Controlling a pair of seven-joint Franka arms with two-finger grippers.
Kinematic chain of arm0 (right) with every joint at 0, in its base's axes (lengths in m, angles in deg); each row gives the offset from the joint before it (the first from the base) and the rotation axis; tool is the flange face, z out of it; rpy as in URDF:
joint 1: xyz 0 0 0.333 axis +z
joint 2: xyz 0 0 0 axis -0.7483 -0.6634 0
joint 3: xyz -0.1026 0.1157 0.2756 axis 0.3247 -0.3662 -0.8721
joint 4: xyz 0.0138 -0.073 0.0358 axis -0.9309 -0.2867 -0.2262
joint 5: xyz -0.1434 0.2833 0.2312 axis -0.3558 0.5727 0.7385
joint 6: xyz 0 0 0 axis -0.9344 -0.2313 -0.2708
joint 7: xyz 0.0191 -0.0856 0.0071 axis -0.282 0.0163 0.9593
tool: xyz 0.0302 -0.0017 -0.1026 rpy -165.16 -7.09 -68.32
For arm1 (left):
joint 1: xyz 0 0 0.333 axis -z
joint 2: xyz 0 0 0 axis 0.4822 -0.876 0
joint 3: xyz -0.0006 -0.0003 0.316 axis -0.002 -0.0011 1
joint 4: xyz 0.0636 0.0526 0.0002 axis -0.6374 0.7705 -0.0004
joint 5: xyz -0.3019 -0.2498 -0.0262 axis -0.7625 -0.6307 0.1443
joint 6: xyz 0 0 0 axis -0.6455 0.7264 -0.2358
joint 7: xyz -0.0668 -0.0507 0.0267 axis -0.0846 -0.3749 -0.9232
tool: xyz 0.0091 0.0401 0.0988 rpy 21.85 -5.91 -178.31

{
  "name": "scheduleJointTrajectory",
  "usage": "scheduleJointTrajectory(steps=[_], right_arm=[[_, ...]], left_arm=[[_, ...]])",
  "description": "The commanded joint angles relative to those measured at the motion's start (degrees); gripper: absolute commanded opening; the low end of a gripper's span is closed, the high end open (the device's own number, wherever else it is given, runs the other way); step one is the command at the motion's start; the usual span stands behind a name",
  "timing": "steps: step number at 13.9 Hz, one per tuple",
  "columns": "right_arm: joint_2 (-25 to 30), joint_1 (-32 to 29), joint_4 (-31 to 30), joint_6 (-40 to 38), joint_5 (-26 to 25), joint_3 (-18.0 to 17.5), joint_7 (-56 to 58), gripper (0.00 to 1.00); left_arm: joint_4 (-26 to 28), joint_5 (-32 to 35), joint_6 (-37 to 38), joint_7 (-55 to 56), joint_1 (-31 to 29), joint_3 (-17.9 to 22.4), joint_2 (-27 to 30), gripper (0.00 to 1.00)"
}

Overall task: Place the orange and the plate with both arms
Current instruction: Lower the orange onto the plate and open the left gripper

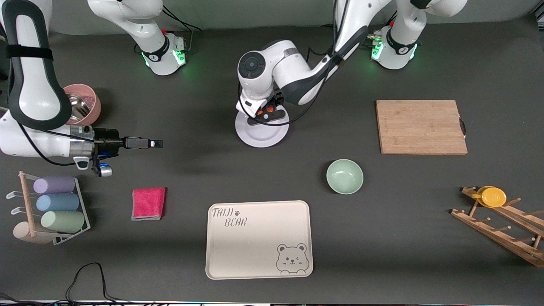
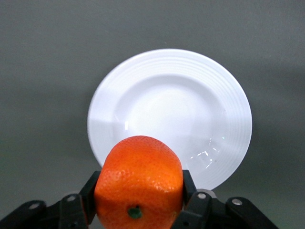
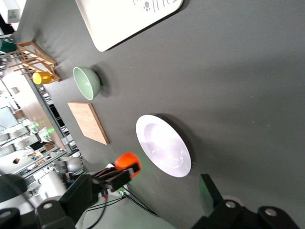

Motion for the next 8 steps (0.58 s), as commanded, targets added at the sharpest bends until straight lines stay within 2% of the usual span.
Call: scheduleJointTrajectory(steps=[1, 3, 5, 6, 7, 8], right_arm=[[2.32, 1.67, -5.04, 3.88, 3.74, 0.34, 4.89, 1.00], [2.41, 2.38, -7.94, 5.73, 6.72, 0.43, 8.84, 1.00], [1.80, 2.65, -10.05, 8.27, 7.52, 0.25, 13.50, 1.00], [1.79, 4.04, -11.54, 9.51, 9.88, 0.34, 15.26, 1.00], [1.79, 5.45, -12.17, 10.56, 11.64, 0.43, 16.50, 1.00], [1.71, 5.81, -12.52, 11.62, 11.92, 0.34, 16.60, 1.00]], left_arm=[[-1.36, 2.55, -4.24, 2.22, 1.74, 1.22, -3.44, 0.00], [-1.36, 5.89, -5.57, 3.37, 1.74, 1.22, -5.29, 0.00], [-1.36, 6.25, -7.06, 3.37, 1.74, 1.22, -6.35, 0.00], [-1.36, 6.17, -7.07, 3.63, 1.74, 1.22, -6.35, 0.05], [-1.36, 6.16, -7.16, 4.59, 1.57, 1.22, -6.44, 0.66], [-1.36, 6.25, -7.07, 5.47, 1.65, 1.48, -6.35, 1.00]])
